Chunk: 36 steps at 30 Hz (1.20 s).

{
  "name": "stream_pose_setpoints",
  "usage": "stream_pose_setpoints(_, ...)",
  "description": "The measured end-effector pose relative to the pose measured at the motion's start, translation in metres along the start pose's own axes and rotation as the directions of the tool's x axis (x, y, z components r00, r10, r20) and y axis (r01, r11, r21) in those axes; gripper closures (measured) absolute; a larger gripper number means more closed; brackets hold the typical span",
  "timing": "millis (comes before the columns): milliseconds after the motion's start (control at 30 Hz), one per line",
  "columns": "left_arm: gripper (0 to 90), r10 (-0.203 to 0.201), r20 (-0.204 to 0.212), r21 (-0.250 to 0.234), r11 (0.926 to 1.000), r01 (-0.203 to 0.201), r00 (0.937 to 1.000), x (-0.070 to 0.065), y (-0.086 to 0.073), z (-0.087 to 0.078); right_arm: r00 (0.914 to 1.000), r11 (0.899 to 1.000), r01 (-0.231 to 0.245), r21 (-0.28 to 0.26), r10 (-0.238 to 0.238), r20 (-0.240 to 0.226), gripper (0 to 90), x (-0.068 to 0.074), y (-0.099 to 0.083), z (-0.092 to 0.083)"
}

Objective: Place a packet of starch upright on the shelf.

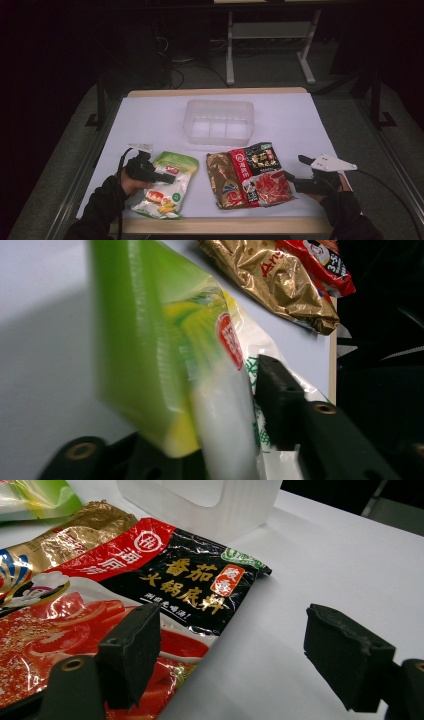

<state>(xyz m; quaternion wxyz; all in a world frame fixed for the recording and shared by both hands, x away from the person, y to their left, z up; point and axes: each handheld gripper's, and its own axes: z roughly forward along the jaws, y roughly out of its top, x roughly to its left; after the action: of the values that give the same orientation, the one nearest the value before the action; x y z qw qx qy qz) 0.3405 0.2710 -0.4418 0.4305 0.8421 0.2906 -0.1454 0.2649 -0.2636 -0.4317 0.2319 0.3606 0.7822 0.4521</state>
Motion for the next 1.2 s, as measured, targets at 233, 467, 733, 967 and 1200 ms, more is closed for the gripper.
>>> stream_pose_setpoints(233, 75.9, 0.057, -0.096, -0.029, 0.9978, -0.06, 0.9937, -0.015, 0.0, -0.001, 0.9999, 1.0, 0.008, 0.0, -0.008, 0.013, 28.2, -0.001, 0.0, -0.001)
stream_pose_setpoints(467, 82.5, 0.117, -0.173, -0.088, 0.987, -0.134, 0.978, -0.033, -0.003, -0.01, 0.9996, 1.0, 0.021, 0.011, -0.021, 0.02, 28.7, -0.001, 0.0, 0.0)
stream_pose_setpoints(733, 83.7, 0.152, -0.283, -0.238, 0.9455, -0.222, 0.9469, -0.059, -0.001, -0.036, 0.9995, 1.0, 0.021, 0.006, -0.021, 0.026, 31.1, -0.002, 0.0, -0.002)
stream_pose_setpoints(967, 85.2, 0.159, -0.35, -0.322, 0.9049, -0.278, 0.9229, -0.075, 0.001, -0.05, 0.9996, 1.0, 0.014, 0.004, -0.014, 0.025, 33.9, -0.003, -0.001, -0.003)
stream_pose_setpoints(1200, 85.5, 0.108, -0.397, -0.412, 0.8663, -0.282, 0.9115, -0.078, 0.003, -0.056, 0.9992, 1.0, 0.004, -0.005, -0.004, 0.04, 34.2, -0.006, -0.002, -0.003)
